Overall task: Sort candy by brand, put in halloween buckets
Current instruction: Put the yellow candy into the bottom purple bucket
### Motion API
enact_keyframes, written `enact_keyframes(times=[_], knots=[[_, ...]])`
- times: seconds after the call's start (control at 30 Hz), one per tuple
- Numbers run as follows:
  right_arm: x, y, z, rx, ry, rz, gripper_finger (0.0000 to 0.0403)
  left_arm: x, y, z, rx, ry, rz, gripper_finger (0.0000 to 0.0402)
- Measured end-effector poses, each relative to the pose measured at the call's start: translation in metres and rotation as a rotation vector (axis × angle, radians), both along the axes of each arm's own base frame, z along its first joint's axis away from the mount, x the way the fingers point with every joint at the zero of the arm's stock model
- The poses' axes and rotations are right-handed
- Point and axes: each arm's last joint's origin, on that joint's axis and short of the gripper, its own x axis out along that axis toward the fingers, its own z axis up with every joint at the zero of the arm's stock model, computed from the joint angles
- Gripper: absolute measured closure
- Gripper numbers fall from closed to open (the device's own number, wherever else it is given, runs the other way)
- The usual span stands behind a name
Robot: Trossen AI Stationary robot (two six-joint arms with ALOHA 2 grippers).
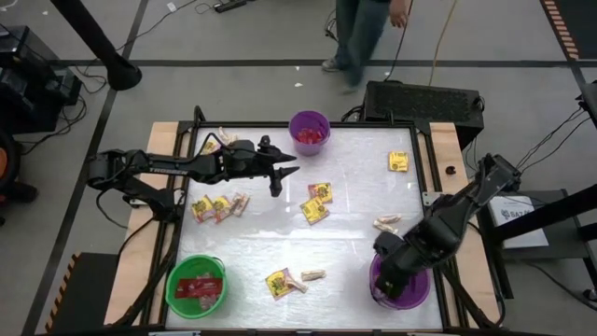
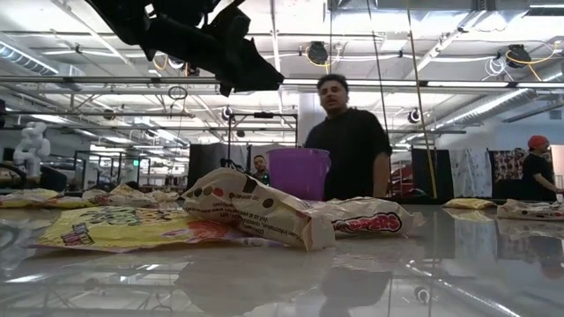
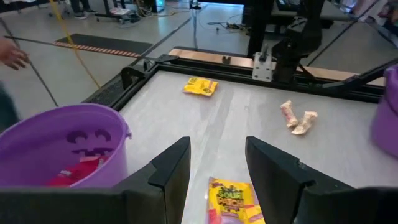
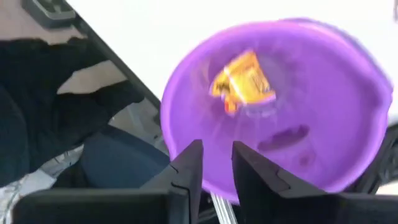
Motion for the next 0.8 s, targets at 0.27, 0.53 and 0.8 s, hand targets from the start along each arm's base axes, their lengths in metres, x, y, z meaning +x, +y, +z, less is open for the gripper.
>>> enact_keyframes(times=[0.27,0.53,0.8], knots=[[0.038,-0.039,0.003,-0.092,-0.227,-0.018,0.0325,-0.005,-0.011,0.000,-0.067,0.053,-0.041,0.0240],[0.076,-0.090,0.001,-0.345,-0.434,0.074,0.0325,-0.030,-0.017,0.006,-0.092,0.199,-0.023,0.0240],[0.123,-0.142,-0.056,-0.417,-0.416,0.170,0.0290,-0.054,-0.019,0.009,-0.144,0.313,0.040,0.0240]])
